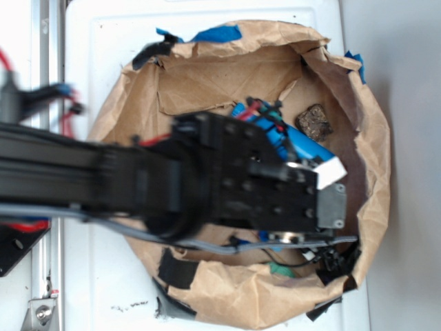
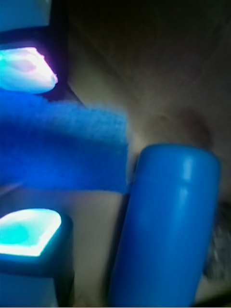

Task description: Grab the blue sponge.

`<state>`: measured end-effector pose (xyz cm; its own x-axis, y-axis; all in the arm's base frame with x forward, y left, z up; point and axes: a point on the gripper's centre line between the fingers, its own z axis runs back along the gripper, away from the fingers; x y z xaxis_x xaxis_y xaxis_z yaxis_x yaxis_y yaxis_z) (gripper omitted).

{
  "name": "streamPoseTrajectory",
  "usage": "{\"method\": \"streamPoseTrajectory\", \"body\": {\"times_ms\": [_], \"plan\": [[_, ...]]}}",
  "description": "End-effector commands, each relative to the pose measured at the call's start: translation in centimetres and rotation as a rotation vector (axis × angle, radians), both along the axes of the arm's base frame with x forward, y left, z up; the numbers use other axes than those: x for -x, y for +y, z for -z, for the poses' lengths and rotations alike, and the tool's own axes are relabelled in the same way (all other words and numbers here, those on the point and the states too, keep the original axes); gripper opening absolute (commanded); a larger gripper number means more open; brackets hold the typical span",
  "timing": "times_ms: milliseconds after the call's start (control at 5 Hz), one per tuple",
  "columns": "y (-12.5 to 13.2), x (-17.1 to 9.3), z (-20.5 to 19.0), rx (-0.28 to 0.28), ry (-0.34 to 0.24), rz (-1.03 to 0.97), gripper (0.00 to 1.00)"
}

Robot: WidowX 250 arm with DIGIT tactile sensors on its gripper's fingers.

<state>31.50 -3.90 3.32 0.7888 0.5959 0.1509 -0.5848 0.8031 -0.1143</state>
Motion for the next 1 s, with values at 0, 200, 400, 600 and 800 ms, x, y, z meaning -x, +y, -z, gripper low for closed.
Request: {"method": "streamPoseTrajectory", "body": {"times_ms": [0,200,400,600,800], "plan": [[-0.6,-0.8,-1.0,0.030,-0.046,-0.020,0.00],[-0.2,-0.3,-2.2,0.067,-0.053,0.019,0.00],[1.8,1.1,-5.2,0.094,-0.045,0.183,0.00],[3.4,2.1,-8.4,0.123,0.026,0.284,0.00],[4.2,3.6,-11.3,0.064,0.059,0.426,0.00]]}}
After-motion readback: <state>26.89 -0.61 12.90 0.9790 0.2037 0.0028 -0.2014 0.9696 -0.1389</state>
